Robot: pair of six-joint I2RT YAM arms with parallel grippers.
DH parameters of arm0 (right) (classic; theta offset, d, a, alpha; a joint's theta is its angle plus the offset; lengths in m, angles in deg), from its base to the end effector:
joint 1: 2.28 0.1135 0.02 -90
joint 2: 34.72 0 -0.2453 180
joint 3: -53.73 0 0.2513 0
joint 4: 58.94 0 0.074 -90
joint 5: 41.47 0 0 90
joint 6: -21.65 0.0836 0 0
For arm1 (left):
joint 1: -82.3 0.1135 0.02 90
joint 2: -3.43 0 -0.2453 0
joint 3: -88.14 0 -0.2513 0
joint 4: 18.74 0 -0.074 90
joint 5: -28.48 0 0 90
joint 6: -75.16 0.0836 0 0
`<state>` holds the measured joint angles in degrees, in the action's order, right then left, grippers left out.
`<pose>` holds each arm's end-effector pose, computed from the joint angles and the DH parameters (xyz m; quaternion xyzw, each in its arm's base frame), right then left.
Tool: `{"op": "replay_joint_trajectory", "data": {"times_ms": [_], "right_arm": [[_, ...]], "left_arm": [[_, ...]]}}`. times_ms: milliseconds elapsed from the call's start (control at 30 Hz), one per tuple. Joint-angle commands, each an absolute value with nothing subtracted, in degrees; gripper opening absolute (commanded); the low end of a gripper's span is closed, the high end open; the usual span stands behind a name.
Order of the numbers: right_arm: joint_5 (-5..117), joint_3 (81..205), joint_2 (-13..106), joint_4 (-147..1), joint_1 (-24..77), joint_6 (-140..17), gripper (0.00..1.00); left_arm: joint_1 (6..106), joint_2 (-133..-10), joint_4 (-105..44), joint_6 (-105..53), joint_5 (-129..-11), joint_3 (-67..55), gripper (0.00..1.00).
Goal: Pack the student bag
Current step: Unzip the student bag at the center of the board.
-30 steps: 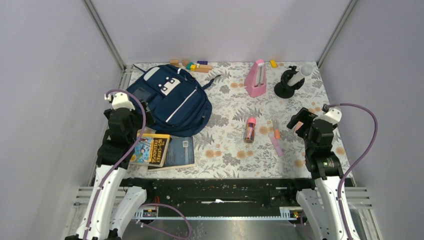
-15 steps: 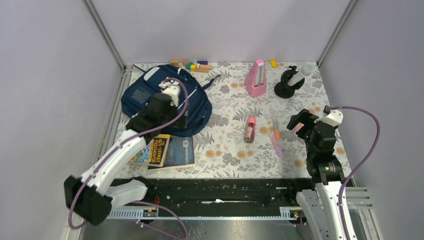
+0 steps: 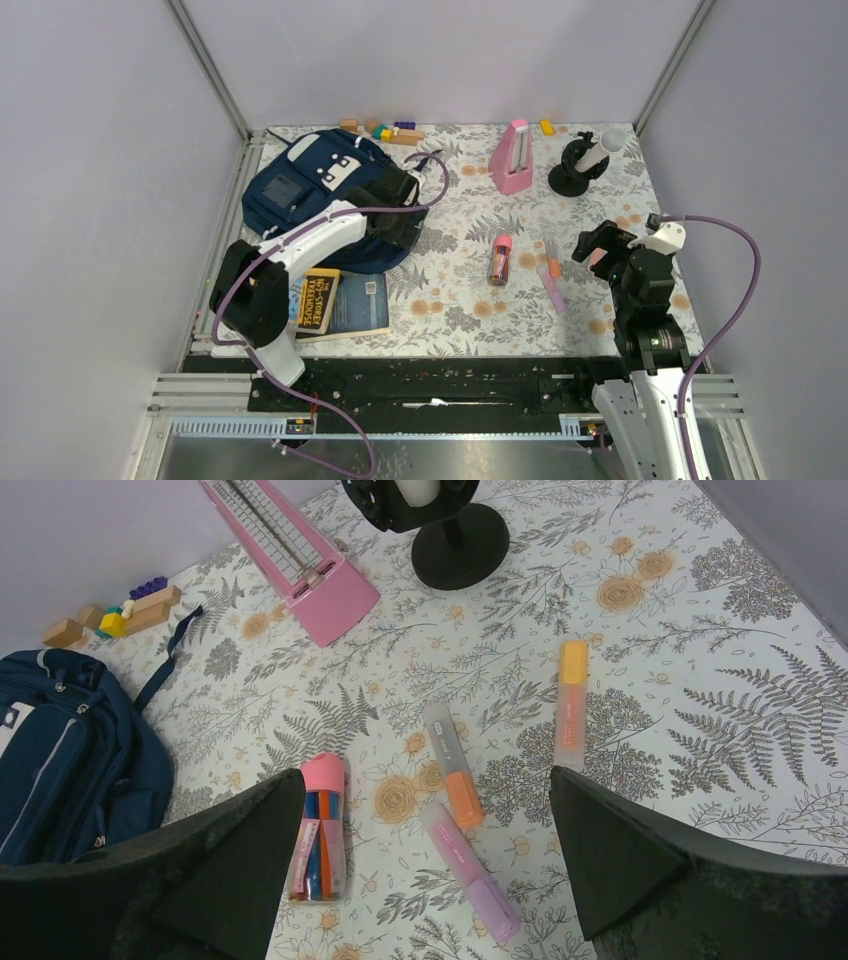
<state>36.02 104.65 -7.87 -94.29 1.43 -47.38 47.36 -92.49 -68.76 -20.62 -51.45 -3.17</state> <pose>0.1840 -0.0062 0.2963 0.1836 0.7495 0.0524 0.6339 0.3192 -0.2052 0.1944 0.2166 0.9312 -0.0188 0.2926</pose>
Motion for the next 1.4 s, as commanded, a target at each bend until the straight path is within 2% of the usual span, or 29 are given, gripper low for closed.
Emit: {"op": "replay_joint_trajectory", "data": {"times_ms": [0, 67, 200, 467, 500, 533, 567, 667, 933, 1000, 1133, 1367], "right_arm": [[36.3, 104.7, -7.8, -93.3, 1.4, -47.6, 1.00], [36.6, 104.7, -7.2, -93.4, 1.4, -47.5, 1.00], [36.6, 104.8, -7.3, -93.5, 1.4, -47.5, 1.00], [36.2, 104.7, -7.6, -93.6, 1.4, -47.5, 1.00], [36.3, 104.6, -7.5, -93.6, 1.4, -47.5, 1.00], [36.4, 104.6, -7.6, -93.6, 1.4, -47.6, 1.00], [36.4, 104.5, -7.6, -93.6, 1.4, -47.6, 1.00], [36.5, 104.4, -7.7, -93.6, 1.3, -47.6, 1.00], [36.8, 104.3, -7.7, -93.6, 1.4, -47.4, 1.00], [37.0, 104.1, -7.8, -93.6, 1.4, -47.3, 1.00], [37.5, 104.2, -7.8, -93.8, 1.4, -47.2, 1.00], [38.0, 104.6, -7.8, -94.4, 1.4, -47.4, 1.00]], "left_arm": [[47.3, -91.9, -68.5, -19.6, -51.0, -3.0, 0.74], [47.4, -92.9, -68.1, -19.4, -50.5, -3.7, 0.70], [47.5, -95.6, -70.0, -20.1, -49.3, -2.6, 0.54], [47.3, -96.2, -69.0, -20.6, -53.5, -3.2, 0.54], [47.4, -96.9, -68.9, -20.5, -53.6, -3.2, 0.47], [47.4, -97.8, -68.9, -20.3, -53.5, -3.0, 0.36], [47.4, -98.7, -69.2, -20.1, -53.4, -2.7, 0.31], [47.3, -100.3, -69.7, -20.1, -54.1, -2.2, 0.30], [47.3, -101.7, -69.5, -19.4, -52.2, -1.9, 0.38], [47.3, -102.1, -69.2, -19.1, -52.2, -2.0, 0.33], [47.3, -100.0, -67.6, -17.4, -54.4, -2.2, 0.00], [47.3, -94.3, -66.1, -12.3, -53.9, 0.6, 0.00]]}}
